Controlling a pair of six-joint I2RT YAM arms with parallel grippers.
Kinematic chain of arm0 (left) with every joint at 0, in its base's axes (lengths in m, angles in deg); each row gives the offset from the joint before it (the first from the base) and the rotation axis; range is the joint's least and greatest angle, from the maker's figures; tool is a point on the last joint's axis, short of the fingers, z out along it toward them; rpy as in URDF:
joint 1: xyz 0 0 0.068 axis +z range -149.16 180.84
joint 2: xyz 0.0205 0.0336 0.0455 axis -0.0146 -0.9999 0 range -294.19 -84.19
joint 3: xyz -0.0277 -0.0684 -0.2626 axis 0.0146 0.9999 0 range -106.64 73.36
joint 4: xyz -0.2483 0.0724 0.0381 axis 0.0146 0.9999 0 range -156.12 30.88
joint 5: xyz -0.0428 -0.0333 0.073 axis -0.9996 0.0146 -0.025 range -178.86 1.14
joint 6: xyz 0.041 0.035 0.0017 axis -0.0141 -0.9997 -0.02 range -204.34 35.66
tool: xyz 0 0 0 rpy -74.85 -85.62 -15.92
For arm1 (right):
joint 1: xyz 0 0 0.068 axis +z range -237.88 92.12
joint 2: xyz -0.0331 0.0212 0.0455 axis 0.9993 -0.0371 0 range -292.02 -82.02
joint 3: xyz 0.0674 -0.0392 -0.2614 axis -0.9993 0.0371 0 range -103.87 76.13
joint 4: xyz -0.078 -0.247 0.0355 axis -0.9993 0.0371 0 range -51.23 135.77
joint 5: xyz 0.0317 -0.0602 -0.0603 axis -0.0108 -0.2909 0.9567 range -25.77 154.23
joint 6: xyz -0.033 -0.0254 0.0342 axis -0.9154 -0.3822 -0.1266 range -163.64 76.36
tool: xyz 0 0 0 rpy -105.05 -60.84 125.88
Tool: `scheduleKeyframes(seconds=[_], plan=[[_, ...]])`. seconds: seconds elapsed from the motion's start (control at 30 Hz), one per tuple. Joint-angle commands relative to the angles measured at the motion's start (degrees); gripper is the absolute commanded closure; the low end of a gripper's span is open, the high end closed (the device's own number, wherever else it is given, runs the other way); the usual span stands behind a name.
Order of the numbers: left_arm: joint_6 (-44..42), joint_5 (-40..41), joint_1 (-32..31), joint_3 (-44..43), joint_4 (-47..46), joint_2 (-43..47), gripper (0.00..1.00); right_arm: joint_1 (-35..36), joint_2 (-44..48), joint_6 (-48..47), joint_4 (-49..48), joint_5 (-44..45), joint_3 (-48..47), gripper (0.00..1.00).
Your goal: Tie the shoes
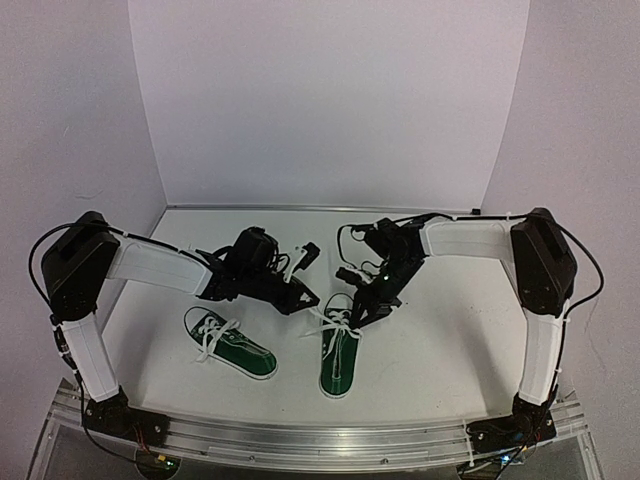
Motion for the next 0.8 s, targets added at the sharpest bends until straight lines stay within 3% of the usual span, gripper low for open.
scheduleKeyframes(seconds=[0.0,0.07,0.63,0.67,0.77], plan=[[-0.3,0.2,-0.2,-1.8,-0.7,0.0,1.0,0.4,1.3,-1.0,0.4,0.6,2.2,0.96],[-0.2,0.4,-0.2,-1.7,-0.8,0.1,1.0,0.4,1.7,-1.0,0.4,1.0,2.9,1.0],[-0.1,1.8,-0.1,0.0,-1.2,1.0,1.0,0.4,6.5,0.2,0.4,4.0,7.9,1.0],[-0.1,1.6,-0.1,0.0,-1.2,1.0,1.0,0.3,6.4,0.3,0.2,3.6,7.5,0.98],[0.0,1.4,-0.1,-0.2,-1.3,0.9,1.0,0.3,6.2,0.4,-0.9,2.7,5.8,0.76]])
